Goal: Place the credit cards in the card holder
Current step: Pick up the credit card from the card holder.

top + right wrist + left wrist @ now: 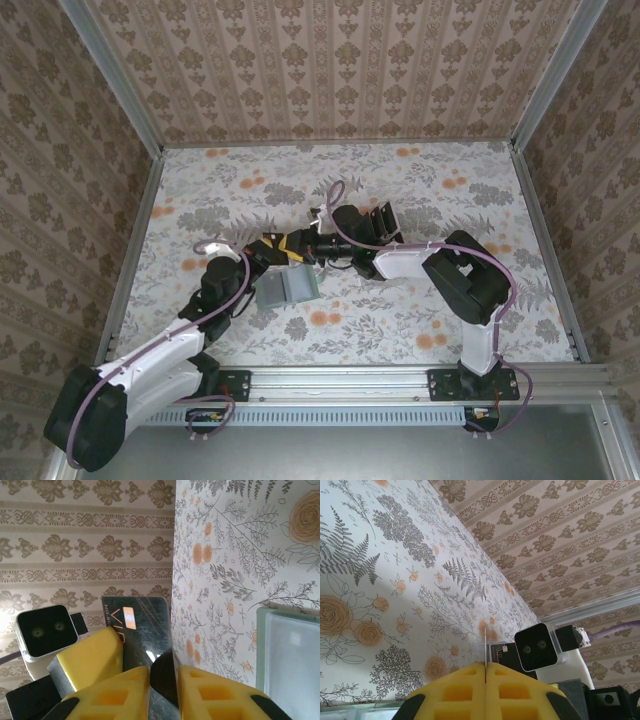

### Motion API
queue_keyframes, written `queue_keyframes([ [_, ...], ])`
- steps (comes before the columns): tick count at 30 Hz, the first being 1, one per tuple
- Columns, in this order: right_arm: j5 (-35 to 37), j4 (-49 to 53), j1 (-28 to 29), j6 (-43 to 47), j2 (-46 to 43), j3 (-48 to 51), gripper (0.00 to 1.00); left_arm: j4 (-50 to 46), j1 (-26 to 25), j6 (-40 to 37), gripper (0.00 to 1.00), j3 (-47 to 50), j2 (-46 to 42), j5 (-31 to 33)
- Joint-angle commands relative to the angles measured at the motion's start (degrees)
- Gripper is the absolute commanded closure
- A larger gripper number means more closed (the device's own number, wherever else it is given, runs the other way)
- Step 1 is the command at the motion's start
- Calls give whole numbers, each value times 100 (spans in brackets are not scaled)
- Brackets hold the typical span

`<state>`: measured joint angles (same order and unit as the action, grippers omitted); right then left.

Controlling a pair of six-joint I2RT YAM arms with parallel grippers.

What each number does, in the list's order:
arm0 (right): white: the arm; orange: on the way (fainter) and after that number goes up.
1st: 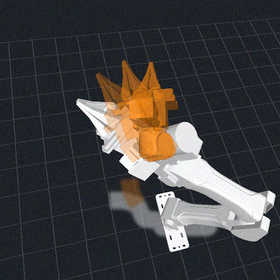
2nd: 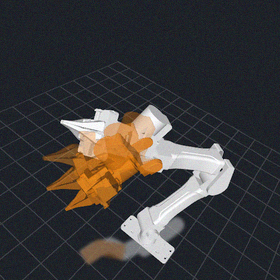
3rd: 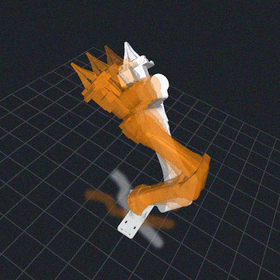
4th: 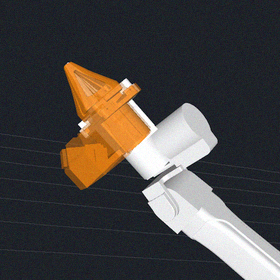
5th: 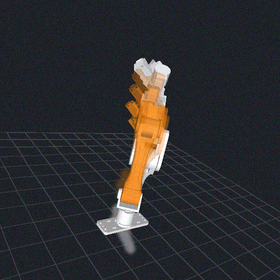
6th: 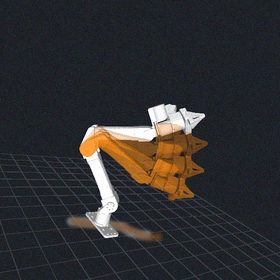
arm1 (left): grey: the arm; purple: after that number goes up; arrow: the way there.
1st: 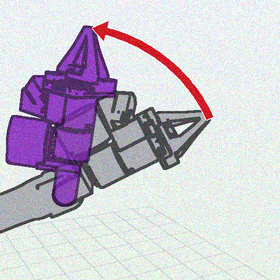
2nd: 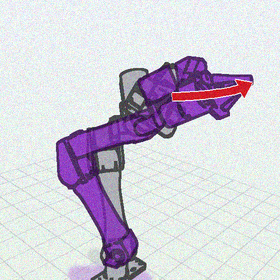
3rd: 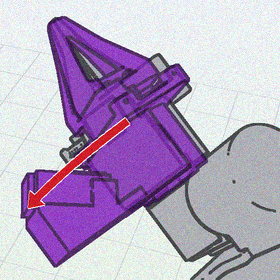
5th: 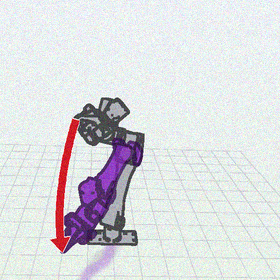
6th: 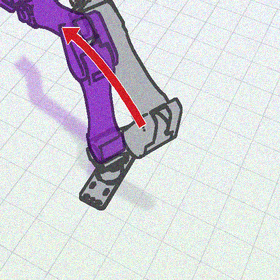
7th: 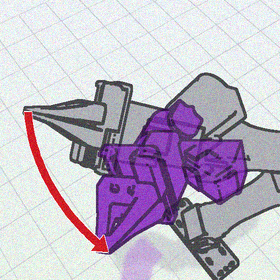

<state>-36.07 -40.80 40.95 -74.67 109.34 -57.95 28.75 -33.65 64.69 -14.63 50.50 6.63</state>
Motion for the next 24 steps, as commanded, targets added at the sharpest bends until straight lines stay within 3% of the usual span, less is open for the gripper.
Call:
queue_keyframes([
  [1,-21,-365,25,-81,25,90,81,-19,34,-53,100,79,-79,53],
  [7,-66,-672,-21,-232,23,168,100,-72,43,-33,100,84,-93,56],
  [8,-88,-829,-49,-315,32,201,100,-104,43,-25,95,76,-93,43],
  [9,-99,-933,-68,-368,28,218,100,-122,47,-32,84,75,-95,31],
  [11,-148,-1079,-142,-451,27,254,100,-180,60,-35,50,66,-110,-12],
  [13,-138,-968,-217,-365,-54,305,100,-392,86,-39,24,33,-194,-37],
  [15,-102,-673,-278,-152,-177,379,100,-798,136,-65,10,-3,-361,-39],
  [17,-46,-173,-332,178,-342,461,100,-1321,197,-145,4,-13,-665,-31],
  [24,431,1698,-303,1659,-795,589,100,-3613,391,-751,1,-305,-1228,8],
])
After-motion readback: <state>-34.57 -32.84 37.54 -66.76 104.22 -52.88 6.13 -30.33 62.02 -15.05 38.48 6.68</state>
